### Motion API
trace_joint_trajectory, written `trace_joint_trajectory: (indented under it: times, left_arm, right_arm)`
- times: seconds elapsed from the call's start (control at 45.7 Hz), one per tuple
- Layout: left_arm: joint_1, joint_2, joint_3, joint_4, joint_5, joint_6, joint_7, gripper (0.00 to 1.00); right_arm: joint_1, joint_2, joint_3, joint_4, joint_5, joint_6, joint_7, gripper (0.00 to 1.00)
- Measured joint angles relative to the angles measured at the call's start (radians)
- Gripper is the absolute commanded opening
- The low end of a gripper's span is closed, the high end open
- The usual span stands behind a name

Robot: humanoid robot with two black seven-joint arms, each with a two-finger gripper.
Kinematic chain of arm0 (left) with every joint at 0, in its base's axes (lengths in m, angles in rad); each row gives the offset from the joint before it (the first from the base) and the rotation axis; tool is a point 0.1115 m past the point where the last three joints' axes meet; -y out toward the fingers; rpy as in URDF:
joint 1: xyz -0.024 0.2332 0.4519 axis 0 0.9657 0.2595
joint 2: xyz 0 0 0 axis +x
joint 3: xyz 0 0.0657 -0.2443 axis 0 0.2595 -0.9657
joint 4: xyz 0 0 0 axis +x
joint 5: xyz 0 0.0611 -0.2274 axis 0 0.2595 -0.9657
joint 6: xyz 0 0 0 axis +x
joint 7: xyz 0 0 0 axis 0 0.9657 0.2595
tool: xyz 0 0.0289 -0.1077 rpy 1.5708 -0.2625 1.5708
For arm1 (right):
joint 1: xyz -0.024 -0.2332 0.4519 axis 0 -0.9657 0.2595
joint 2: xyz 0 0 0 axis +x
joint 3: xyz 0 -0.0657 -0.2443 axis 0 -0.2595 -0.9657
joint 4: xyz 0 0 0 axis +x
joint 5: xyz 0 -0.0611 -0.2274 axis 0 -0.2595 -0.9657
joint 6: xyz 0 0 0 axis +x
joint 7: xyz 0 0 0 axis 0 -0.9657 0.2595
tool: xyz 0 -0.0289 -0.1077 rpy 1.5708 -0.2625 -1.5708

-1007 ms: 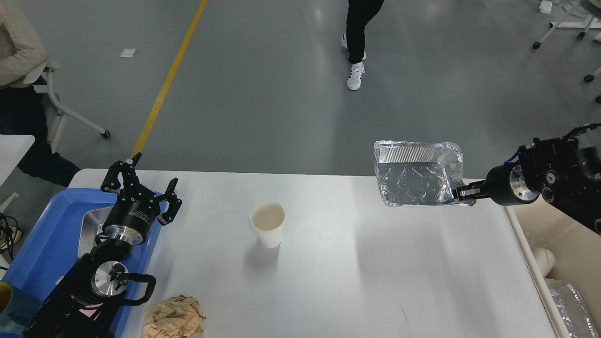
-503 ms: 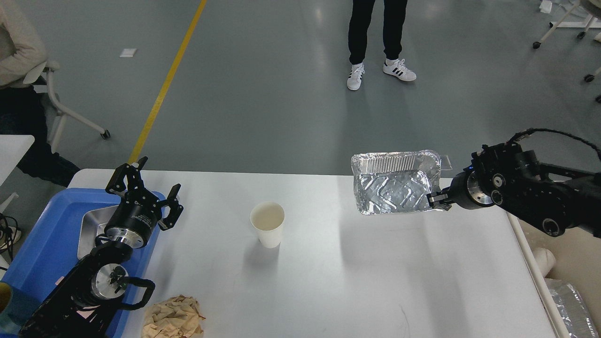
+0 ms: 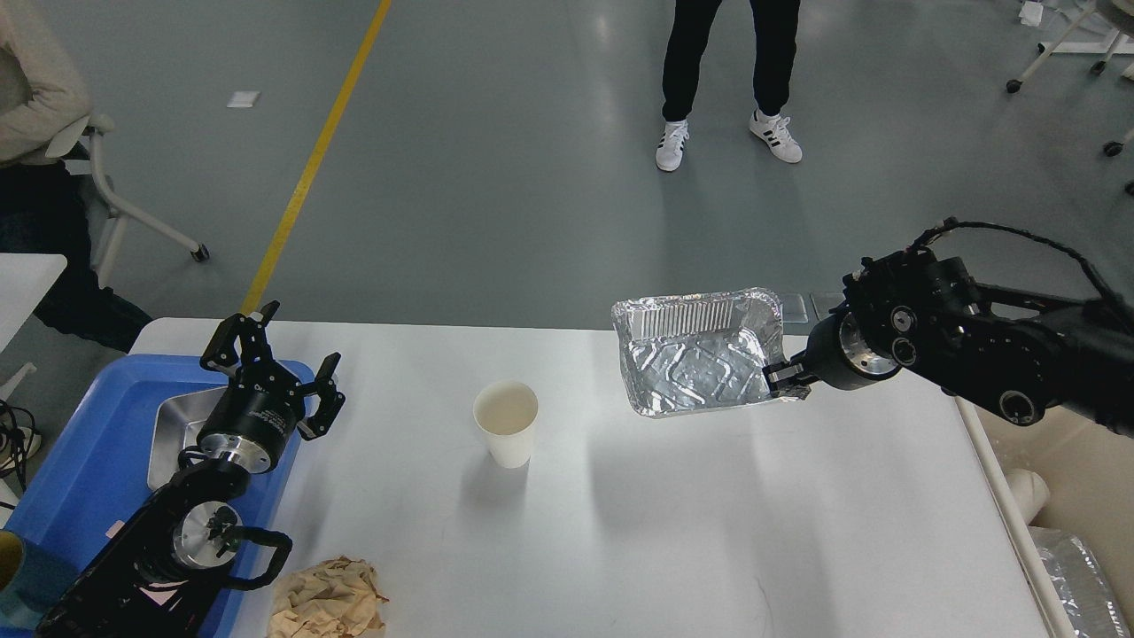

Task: Tidy desktop

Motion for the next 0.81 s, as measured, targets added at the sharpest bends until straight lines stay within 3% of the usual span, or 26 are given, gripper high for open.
trace_joint_trajectory:
  times: [0.372, 0.547, 0.679, 0.81]
  left_arm:
    - [-0.024, 0.005, 0.087, 0.000, 0.006, 0.037, 0.000, 0.97]
    - [-0.057, 0.020, 0.190, -0.033, 0.005, 0.078, 0.005, 0.97]
    - [-0.062, 0.116, 0.283, -0.118, 0.007, 0.121, -0.001, 0.97]
    - [-0.062, 0.293, 0.382, -0.232, 0.008, 0.185, -0.004, 0.97]
  right_arm:
    - [0.072, -0.090, -0.040, 0.097, 0.008, 0.024, -0.002, 0.00]
    - [0.075, -0.092, -0.044, 0.100, 0.019, 0.026, -0.002, 0.00]
    - [0.072, -0.093, -0.044, 0.099, 0.019, 0.024, -0.002, 0.00]
    - [0.068, -0.094, -0.044, 0.098, 0.019, 0.021, -0.001, 0.00]
